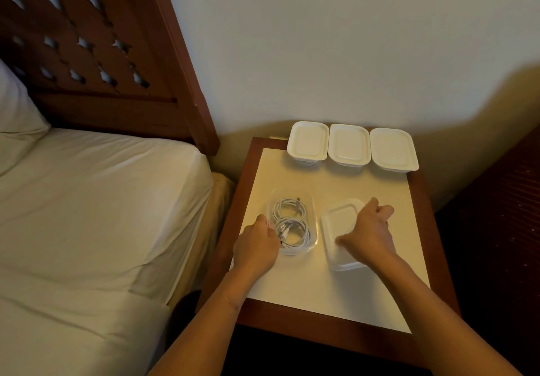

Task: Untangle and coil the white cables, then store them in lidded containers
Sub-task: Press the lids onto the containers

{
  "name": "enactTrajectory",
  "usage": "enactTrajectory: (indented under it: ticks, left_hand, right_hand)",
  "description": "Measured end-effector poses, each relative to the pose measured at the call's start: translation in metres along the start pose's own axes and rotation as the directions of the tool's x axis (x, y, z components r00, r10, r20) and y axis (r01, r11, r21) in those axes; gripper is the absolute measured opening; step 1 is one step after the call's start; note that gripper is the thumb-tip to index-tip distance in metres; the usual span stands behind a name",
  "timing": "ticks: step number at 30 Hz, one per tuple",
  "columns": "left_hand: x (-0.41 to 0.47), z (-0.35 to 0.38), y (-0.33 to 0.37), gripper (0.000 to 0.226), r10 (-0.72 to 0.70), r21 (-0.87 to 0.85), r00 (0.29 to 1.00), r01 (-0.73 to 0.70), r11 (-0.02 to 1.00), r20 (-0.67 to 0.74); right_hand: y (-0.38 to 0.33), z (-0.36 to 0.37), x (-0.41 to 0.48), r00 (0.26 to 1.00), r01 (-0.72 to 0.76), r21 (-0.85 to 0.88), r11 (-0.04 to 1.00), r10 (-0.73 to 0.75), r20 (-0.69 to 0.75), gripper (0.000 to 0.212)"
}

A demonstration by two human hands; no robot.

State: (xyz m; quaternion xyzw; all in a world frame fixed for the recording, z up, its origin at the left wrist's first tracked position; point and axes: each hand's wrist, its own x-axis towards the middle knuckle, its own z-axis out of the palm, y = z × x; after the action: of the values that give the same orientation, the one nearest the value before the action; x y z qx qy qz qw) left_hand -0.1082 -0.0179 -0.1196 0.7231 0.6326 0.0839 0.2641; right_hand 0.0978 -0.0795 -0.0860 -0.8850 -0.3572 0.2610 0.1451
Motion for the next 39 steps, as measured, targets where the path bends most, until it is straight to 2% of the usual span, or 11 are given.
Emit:
enactTrajectory:
  ticks: [4, 8, 11, 14, 16, 18, 21, 24, 28, 32, 39]
  left_hand:
    - [-0.007, -0.003, 0.005, 0.032, -0.001, -0.006, 1.000, 0.001, 1.000, 0.029]
    - [-0.003, -0.025, 0.007, 0.045, -0.071, -0.248, 0.986, 0.031, 0.968, -0.154]
    - [0.012, -0.050, 0.019, 0.055, -0.144, -0.632, 0.980, 0.199, 0.749, 0.138]
    - [0.022, -0.065, 0.026, 0.065, -0.051, -0.723, 0.902, 0.377, 0.578, 0.430]
    - [0.024, -0.063, 0.029, 0.046, -0.014, -0.704, 0.916, 0.318, 0.635, 0.401]
    - [0.025, -0.050, 0.029, 0.032, -0.048, -0.657, 0.958, 0.230, 0.718, 0.283]
    - [0.021, -0.032, 0.028, 0.038, -0.105, -0.514, 0.991, 0.131, 0.848, 0.080]
    - [0.016, -0.021, 0.026, 0.041, -0.055, -0.268, 0.998, 0.049, 0.962, -0.014]
    - [0.015, -0.015, 0.020, 0.043, -0.009, -0.066, 0.998, 0.005, 0.998, -0.062]
    - [0.020, -0.010, 0.017, 0.050, 0.041, 0.030, 0.996, -0.039, 0.999, -0.074]
    - [0.019, -0.005, 0.021, 0.051, 0.097, 0.245, 0.992, -0.076, 0.967, -0.077]
  right_hand:
    - [-0.005, -0.019, 0.007, 0.999, -0.004, 0.192, 0.981, 0.013, -0.043, 0.050]
    - [-0.011, -0.024, -0.001, 0.912, 0.362, 0.328, 0.872, -0.258, -0.320, 0.018]
    - [-0.017, -0.018, -0.005, 0.658, 0.732, 0.206, 0.650, -0.595, -0.462, 0.022]
    - [-0.021, -0.012, -0.004, 0.561, 0.827, 0.280, 0.487, -0.742, -0.368, 0.032]
    - [-0.023, -0.007, -0.004, 0.590, 0.786, 0.398, 0.473, -0.767, -0.254, 0.039]
    - [-0.024, -0.001, 0.001, 0.661, 0.722, 0.392, 0.570, -0.735, -0.149, 0.046]
    - [-0.022, 0.011, 0.005, 0.829, 0.515, 0.470, 0.717, -0.556, -0.059, 0.049]
    - [-0.020, 0.025, 0.000, 0.879, 0.384, 0.657, 0.648, -0.475, -0.045, 0.053]
    - [-0.020, 0.033, -0.007, 0.924, 0.306, 0.722, 0.620, -0.378, -0.066, 0.049]
    - [-0.017, 0.037, -0.012, 0.937, 0.335, 0.645, 0.687, -0.318, -0.148, 0.037]
    - [-0.012, 0.049, -0.008, 0.907, 0.414, 0.289, 0.863, -0.366, -0.208, 0.045]
